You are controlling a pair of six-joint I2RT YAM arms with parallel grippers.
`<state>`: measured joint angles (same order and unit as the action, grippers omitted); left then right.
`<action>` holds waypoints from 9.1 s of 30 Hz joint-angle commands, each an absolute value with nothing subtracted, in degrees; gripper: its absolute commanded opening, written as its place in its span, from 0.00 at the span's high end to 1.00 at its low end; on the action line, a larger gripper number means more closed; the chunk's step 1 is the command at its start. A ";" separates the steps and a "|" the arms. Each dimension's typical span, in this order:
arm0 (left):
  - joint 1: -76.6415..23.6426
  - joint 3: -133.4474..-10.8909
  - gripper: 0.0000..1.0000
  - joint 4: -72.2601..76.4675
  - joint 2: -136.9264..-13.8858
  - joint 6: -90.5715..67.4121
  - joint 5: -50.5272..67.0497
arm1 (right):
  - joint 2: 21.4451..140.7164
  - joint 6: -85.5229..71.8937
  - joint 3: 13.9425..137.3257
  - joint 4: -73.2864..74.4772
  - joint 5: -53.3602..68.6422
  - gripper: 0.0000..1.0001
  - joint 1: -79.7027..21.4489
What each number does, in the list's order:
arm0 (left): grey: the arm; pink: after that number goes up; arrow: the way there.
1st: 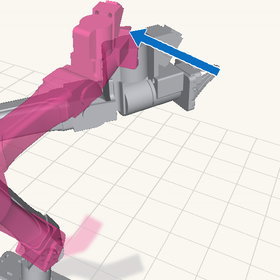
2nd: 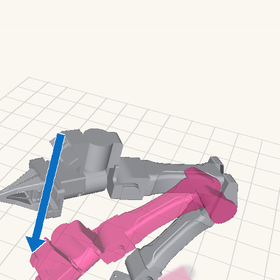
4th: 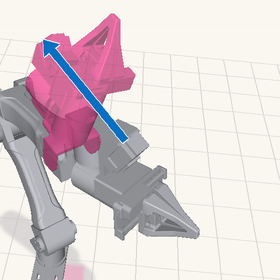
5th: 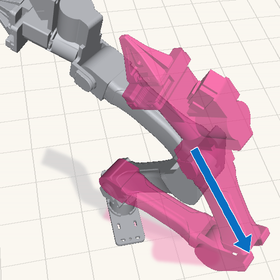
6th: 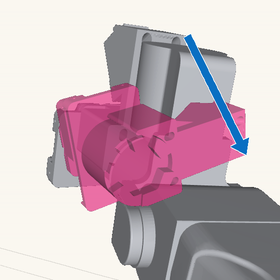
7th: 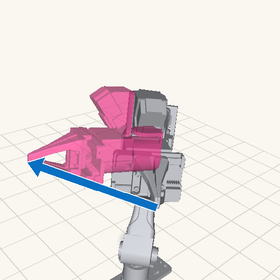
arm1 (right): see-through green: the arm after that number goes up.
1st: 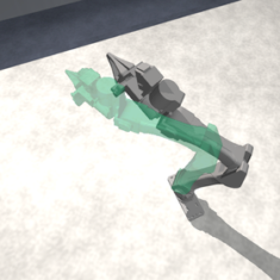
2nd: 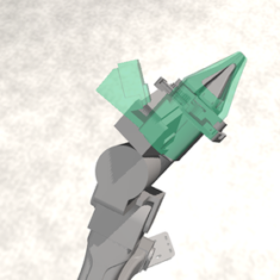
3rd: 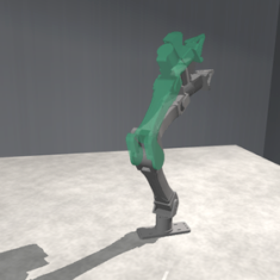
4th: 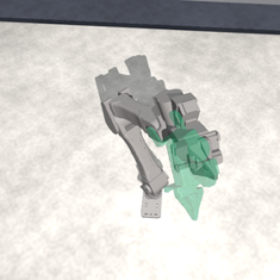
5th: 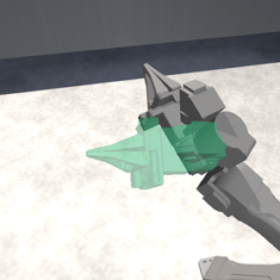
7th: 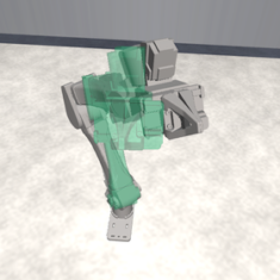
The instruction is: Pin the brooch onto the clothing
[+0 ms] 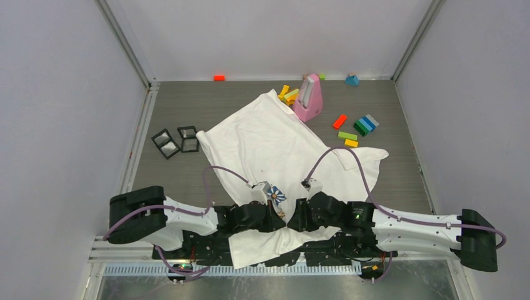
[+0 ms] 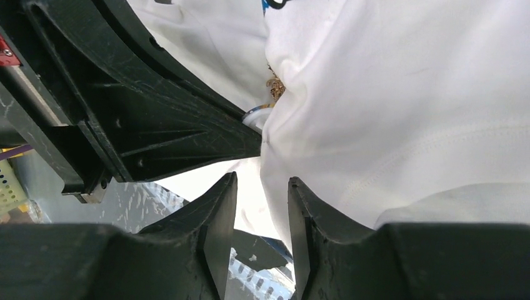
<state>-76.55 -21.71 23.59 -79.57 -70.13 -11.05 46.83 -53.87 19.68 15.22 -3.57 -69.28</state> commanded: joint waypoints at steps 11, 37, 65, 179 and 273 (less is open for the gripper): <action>-76.73 -21.17 1.00 27.28 -77.98 -69.95 -13.05 | 55.22 -52.56 21.24 12.12 -4.87 0.69 -69.52; -71.89 -17.94 1.00 40.28 -73.17 -56.46 1.71 | 58.13 -53.94 22.64 13.11 -3.32 0.88 -69.36; -49.04 -26.11 1.00 33.74 -75.12 -51.65 60.93 | 20.90 -46.65 16.42 16.49 2.34 0.33 -68.20; -53.17 -23.82 1.00 47.90 -77.66 -58.90 63.57 | 27.79 -55.09 15.83 15.80 -7.51 0.86 -63.19; -14.88 -93.53 0.00 -15.62 -124.28 -27.49 7.08 | 115.35 -32.93 84.79 34.13 6.65 0.78 23.32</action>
